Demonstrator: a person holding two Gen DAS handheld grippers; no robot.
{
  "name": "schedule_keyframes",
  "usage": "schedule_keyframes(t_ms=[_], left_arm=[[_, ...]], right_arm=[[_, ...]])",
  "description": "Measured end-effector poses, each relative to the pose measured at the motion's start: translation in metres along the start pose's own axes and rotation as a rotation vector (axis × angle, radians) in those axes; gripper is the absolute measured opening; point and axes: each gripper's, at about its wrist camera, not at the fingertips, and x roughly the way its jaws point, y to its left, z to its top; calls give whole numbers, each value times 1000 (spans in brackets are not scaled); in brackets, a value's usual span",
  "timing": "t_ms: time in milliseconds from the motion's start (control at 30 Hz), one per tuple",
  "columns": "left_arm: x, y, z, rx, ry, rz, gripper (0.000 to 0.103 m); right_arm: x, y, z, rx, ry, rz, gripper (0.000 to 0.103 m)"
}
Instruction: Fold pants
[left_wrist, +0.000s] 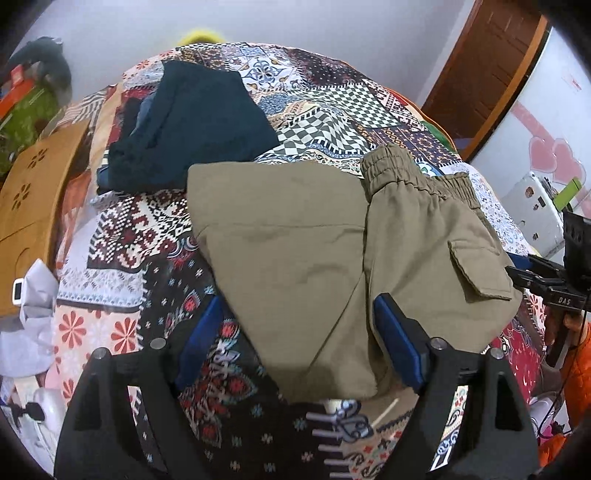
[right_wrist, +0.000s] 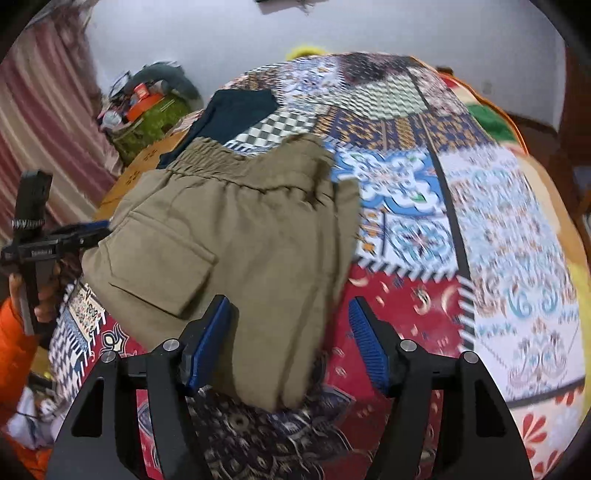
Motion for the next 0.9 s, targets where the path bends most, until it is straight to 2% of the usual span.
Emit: schedule_keyframes(t_ms=[100,133,200,367,533,633,733,900], left_arm=[[-9,-1,-5,11,-14,49,85],[-11,1,-8,20,-12,106,85],[-12,7,-12,25,6,174,85],[-23,37,-16,-73,7,197,85],[-38,48,-2,-139,-50,171,85],[-39,44,11,-154,-67,139,85],[-28,42,23,-171,-49,97,85],[7,41,35,-197,27,31,85]], right_arm=[[-7,-9,-5,27,-5,-14,62],[-9,-10,-7,30,-8,-18,63],[-11,-10,-9,30,-9,-30,63],[-17,-8,-10,23,-19,-57,63],[-23,-5,0,42,-34,-66,64],[-30,-3,11,44,-64,-64,72],[-34,-1,24,45,-103,-59,79],[-17,1,38,53,-92,-49,81]])
